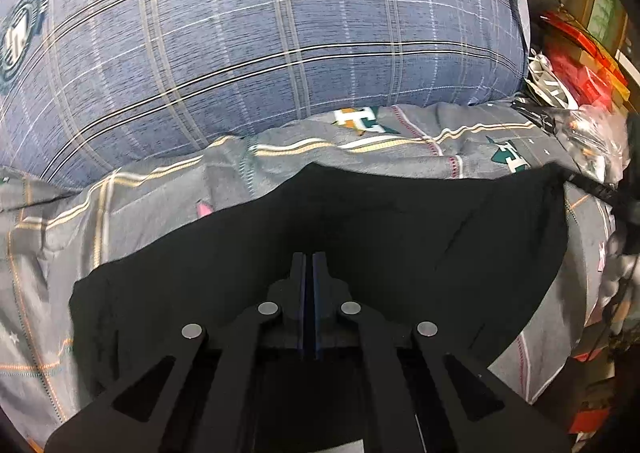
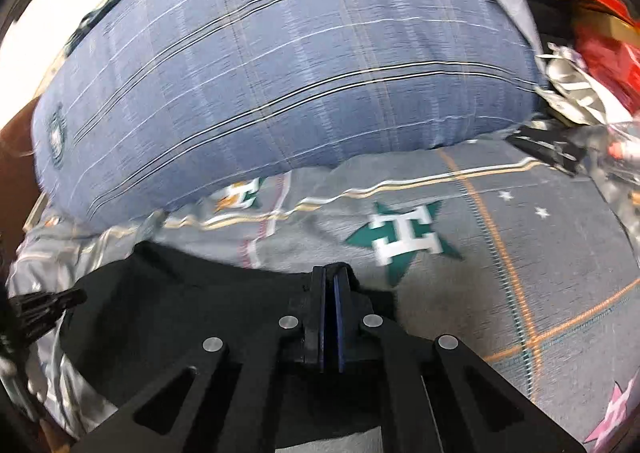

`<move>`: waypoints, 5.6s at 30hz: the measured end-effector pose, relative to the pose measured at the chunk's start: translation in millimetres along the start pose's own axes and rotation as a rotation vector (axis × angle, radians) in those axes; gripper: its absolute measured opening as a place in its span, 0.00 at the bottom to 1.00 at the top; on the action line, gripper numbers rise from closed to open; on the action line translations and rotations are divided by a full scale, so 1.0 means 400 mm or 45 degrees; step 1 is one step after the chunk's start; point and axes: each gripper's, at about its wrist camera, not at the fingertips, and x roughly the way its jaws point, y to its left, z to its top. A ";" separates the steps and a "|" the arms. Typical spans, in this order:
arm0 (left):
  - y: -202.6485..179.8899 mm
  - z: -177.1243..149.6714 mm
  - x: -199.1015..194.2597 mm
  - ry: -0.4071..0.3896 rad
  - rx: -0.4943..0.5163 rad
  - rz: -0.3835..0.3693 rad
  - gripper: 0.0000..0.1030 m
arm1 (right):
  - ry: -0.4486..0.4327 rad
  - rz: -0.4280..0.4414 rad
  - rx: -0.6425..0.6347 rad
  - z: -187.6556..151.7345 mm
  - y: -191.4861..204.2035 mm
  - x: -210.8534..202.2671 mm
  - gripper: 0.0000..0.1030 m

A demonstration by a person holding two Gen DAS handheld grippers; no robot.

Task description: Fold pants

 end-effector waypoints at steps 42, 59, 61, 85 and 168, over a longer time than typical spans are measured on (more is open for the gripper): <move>-0.539 0.186 0.295 0.207 0.795 -0.524 0.07 | -0.101 0.211 0.337 -0.201 -0.021 -0.061 0.14; 0.052 0.082 0.155 0.049 -0.047 -0.580 0.07 | 0.035 0.435 -0.203 -0.159 0.521 -0.019 0.16; 0.108 0.038 0.168 0.068 -0.125 -0.544 0.07 | 0.127 0.481 -0.293 -0.190 0.590 0.033 0.21; 0.619 -0.394 -0.114 -0.207 -0.800 -0.117 0.29 | 0.260 0.350 -0.379 -0.121 0.794 0.134 0.33; -0.049 -0.071 -0.095 -0.056 -0.055 -0.738 0.33 | 0.153 0.206 0.240 0.002 0.183 0.129 0.29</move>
